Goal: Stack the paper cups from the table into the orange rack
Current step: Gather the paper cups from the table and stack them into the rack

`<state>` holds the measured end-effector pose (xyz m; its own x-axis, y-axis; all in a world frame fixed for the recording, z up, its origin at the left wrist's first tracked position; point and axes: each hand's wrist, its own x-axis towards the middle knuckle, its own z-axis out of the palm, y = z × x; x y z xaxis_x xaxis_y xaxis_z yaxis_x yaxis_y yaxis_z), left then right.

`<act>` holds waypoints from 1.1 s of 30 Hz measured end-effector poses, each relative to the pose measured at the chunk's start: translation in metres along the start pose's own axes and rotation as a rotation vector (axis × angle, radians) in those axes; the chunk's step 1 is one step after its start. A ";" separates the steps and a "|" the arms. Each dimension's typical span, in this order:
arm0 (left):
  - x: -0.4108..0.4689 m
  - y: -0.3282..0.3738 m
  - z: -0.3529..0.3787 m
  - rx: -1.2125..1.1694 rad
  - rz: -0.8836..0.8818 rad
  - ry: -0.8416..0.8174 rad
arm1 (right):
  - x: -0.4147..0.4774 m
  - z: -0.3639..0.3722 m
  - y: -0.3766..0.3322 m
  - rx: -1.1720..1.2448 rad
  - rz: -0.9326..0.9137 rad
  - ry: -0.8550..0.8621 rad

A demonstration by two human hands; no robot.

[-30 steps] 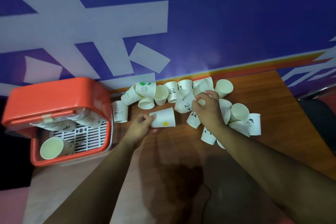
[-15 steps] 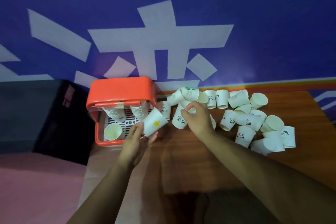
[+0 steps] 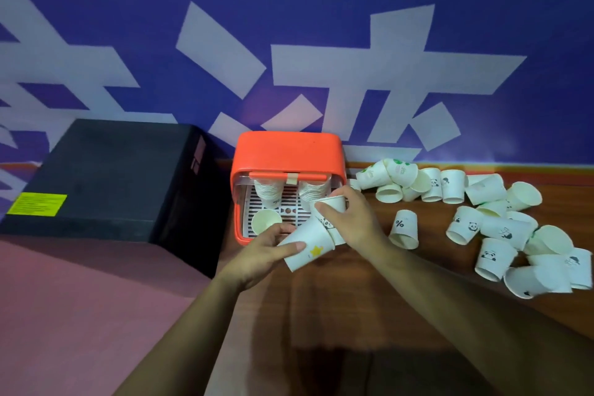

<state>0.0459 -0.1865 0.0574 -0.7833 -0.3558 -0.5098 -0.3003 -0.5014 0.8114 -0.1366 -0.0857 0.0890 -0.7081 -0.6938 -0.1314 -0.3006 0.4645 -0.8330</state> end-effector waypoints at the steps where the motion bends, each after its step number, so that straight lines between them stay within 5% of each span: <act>1: -0.001 0.001 -0.005 0.054 0.001 -0.035 | 0.001 0.003 -0.002 0.019 0.009 0.008; 6: -0.004 0.003 -0.035 -0.215 0.071 0.001 | 0.005 0.002 -0.013 0.139 0.016 0.082; 13: 0.005 0.014 -0.051 -0.300 0.265 0.090 | 0.009 0.008 -0.009 0.089 -0.002 -0.017; 20: 0.011 0.020 -0.058 0.108 0.323 0.069 | 0.009 0.027 -0.021 0.046 -0.100 -0.138; 33: 0.021 -0.005 -0.067 0.384 0.465 0.326 | 0.019 0.033 -0.015 -0.061 -0.070 -0.077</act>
<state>0.0677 -0.2446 0.0234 -0.6915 -0.7161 -0.0952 -0.1913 0.0545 0.9800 -0.1241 -0.1241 0.0812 -0.6335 -0.7649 -0.1166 -0.3876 0.4443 -0.8077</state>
